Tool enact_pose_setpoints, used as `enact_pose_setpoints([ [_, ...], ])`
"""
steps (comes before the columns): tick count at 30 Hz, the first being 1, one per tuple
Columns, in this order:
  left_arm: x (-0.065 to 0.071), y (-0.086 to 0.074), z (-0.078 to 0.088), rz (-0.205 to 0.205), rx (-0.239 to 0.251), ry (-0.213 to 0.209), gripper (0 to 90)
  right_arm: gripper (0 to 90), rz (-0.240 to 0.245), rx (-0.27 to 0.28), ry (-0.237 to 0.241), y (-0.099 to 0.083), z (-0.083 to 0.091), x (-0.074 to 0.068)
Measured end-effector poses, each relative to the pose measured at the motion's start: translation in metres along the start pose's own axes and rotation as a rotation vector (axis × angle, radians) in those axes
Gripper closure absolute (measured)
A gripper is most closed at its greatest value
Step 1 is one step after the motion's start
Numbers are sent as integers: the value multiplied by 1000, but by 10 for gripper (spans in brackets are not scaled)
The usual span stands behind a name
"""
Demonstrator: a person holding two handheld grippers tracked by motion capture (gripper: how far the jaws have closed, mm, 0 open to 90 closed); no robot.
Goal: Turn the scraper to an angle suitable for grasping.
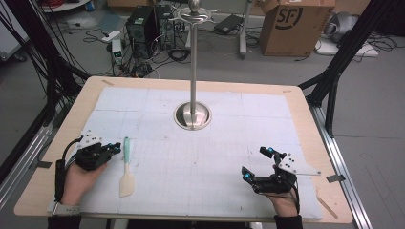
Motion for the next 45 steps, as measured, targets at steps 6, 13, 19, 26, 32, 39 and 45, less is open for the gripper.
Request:
enact_pose_setpoints([
  [6, -5, -6, -9, 19, -56, 28, 897, 1, -7, 3, -1, 1, 4, 1],
  [13, 0, -8, -19, -3, -97, 10, 897, 1, -9, 11, -11, 1, 8, 3],
  [19, 1, -7, -20, 18, -112, 19, 898, 1, -6, 5, -13, 0, 9, 3],
  [26, 11, -5, -26, -7, -119, -8, 898, 1, -3, 4, -16, -1, 9, 4],
  [32, 27, -3, -32, -21, -143, -36, 898, 1, -2, 4, -17, -1, 9, 4],
  [39, 50, -1, -40, -76, -171, -78, 897, 1, -5, 4, -17, -1, 10, 5],
  [45, 67, 0, -45, -95, -188, -106, 897, 1, -7, 4, -18, -1, 10, 5],
])
Point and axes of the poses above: each handheld gripper's, and its own axes: z roughly backward along the jaws, y roughly out of its top, x roughly to its right, the point moved 9 cm from there along -z, roughly forward along the jaws, and after that the axes turned 9 degrees about -y, right-handed, at the moved point
